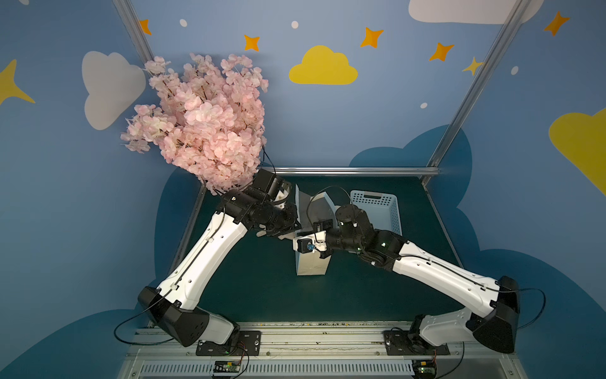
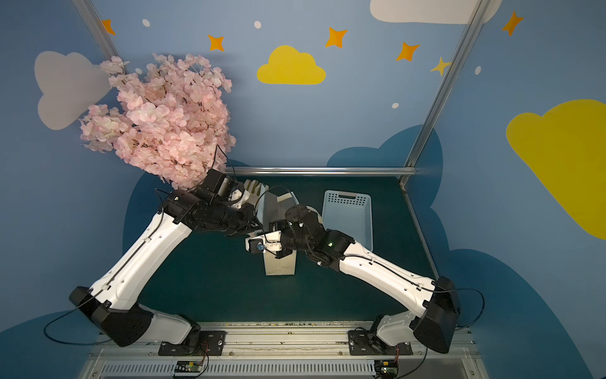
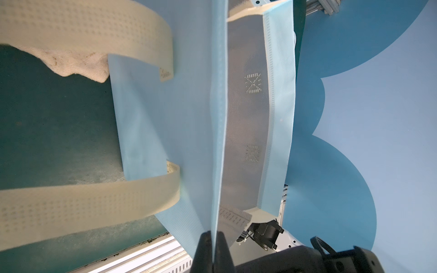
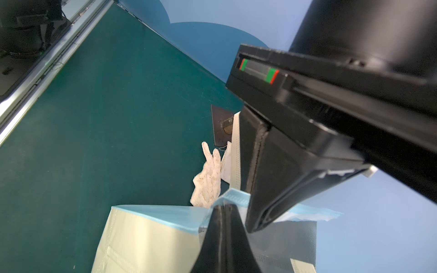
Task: Place the ice pack in the delivery bag
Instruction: Tear off the adhesive seal from the delivery bag.
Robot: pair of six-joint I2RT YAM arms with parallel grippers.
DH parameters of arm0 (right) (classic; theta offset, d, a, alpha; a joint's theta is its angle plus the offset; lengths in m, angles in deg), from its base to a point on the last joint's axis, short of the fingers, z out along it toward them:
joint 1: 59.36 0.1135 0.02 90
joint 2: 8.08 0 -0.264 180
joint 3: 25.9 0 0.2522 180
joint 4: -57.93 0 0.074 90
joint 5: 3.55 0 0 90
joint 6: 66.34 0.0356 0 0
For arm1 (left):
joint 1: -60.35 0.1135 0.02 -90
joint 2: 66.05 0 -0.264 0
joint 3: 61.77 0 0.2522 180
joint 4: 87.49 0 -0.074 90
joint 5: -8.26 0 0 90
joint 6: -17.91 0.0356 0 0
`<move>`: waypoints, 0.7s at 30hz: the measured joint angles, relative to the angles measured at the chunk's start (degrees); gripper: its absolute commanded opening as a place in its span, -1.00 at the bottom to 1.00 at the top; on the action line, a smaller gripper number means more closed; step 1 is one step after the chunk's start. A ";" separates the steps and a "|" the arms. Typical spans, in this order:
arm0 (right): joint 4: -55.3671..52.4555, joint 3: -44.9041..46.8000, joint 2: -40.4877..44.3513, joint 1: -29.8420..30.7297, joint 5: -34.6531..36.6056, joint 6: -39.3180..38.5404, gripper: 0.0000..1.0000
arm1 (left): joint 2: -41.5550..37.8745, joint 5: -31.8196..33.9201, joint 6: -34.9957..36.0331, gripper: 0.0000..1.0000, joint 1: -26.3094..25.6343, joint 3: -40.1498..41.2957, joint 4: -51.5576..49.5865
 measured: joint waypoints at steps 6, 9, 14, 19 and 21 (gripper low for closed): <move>0.00 -0.02 0.00 -0.68 0.00 1.07 -1.00 | -0.11 -0.02 0.04 -0.26 0.46 0.00 0.24; 0.00 -0.02 0.00 -1.55 0.07 2.03 -1.00 | -0.57 0.13 0.61 0.08 0.98 -0.04 0.39; -0.68 -0.96 0.00 -3.50 0.74 3.30 -1.00 | -3.72 1.27 3.48 0.40 1.84 -0.02 1.55; -1.53 -3.02 0.00 -5.66 0.96 3.45 -1.00 | -12.98 1.64 7.26 0.35 2.43 6.25 8.76; -1.62 -3.52 0.00 -6.32 0.66 3.56 -1.00 | -17.97 0.85 8.68 0.25 2.47 11.52 13.27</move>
